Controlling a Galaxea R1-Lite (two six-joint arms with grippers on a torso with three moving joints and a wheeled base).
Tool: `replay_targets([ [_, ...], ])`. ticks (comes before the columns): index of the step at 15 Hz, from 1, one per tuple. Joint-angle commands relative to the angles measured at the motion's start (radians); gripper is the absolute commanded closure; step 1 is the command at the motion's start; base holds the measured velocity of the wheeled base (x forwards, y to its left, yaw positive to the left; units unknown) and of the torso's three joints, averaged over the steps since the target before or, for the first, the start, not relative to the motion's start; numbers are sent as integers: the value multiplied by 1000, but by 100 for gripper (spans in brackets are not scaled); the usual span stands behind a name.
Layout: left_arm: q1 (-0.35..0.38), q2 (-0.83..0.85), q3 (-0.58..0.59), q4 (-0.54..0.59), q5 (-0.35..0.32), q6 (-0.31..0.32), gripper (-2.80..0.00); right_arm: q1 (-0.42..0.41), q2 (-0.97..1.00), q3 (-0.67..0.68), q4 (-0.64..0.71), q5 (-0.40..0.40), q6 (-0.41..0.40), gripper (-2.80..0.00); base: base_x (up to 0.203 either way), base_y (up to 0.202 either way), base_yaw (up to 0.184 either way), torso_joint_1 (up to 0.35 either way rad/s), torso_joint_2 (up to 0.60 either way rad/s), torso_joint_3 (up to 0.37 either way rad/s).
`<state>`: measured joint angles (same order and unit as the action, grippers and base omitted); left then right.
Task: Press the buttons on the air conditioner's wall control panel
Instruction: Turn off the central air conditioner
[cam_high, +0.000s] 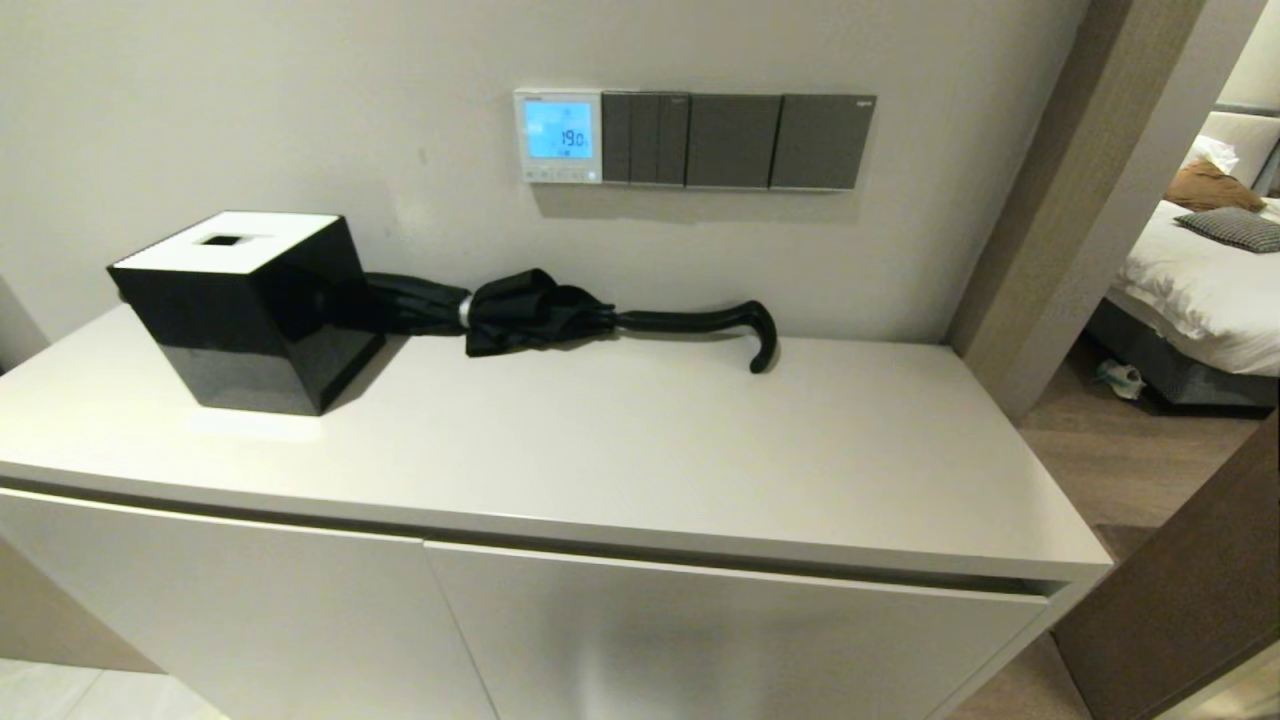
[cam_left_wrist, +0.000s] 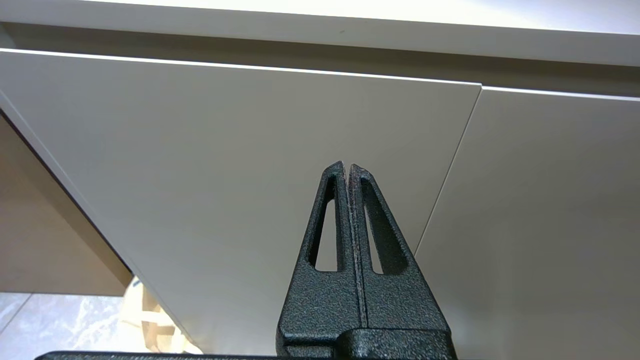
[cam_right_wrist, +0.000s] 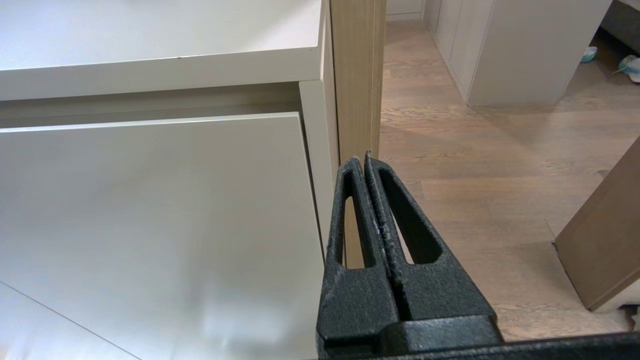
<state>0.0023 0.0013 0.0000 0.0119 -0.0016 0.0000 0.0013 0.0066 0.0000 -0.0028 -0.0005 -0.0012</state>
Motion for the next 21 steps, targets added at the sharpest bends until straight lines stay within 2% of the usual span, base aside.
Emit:
replay_targets([
  [1,1,2,0,0,0,0,0,0,0,3,0,-1,0,0,0,0,0,0,0,0],
  [21,1,-1,2,2,-1,0,0,0,0,3,0,1,0,0,0,0,0,0,0,0],
])
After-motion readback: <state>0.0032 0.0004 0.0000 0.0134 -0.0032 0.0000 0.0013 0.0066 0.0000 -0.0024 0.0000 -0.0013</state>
